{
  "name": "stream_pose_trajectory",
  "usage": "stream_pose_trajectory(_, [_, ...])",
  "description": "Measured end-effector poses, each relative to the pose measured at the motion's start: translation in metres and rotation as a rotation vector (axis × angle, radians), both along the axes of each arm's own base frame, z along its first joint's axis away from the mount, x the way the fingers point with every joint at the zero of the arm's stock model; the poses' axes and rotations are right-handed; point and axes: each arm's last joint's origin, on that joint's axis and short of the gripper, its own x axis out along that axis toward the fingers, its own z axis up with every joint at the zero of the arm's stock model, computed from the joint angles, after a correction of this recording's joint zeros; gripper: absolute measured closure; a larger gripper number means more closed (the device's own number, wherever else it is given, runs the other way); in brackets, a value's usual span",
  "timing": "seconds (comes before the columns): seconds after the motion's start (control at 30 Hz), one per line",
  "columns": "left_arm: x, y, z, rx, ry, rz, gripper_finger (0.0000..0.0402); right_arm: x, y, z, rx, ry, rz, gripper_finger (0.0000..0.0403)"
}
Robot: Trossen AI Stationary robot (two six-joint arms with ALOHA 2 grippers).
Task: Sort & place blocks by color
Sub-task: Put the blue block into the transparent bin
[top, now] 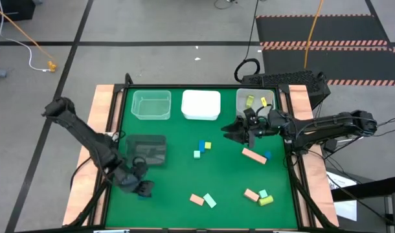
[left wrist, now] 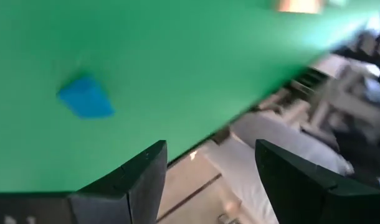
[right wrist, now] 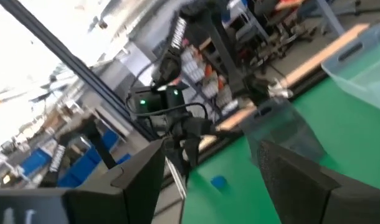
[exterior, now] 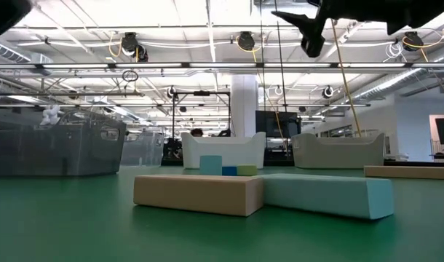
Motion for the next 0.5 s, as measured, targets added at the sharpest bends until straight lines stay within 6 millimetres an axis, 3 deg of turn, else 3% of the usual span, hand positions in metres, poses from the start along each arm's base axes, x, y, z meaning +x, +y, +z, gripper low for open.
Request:
stream_pose_trajectory(0.23, [0.001, -0.021, -0.037, 0.001, 0.268, 0.223, 0.0158, 0.0, 0.0, -0.009, -0.017, 0.089, 0.014, 0.0156])
stream_pose_trajectory(0.5, [0.005, -0.023, -0.066, 0.108, 0.39, 0.304, 0.0158, 0.0, 0.0, -0.009, -0.04, 0.088, 0.014, 0.0156])
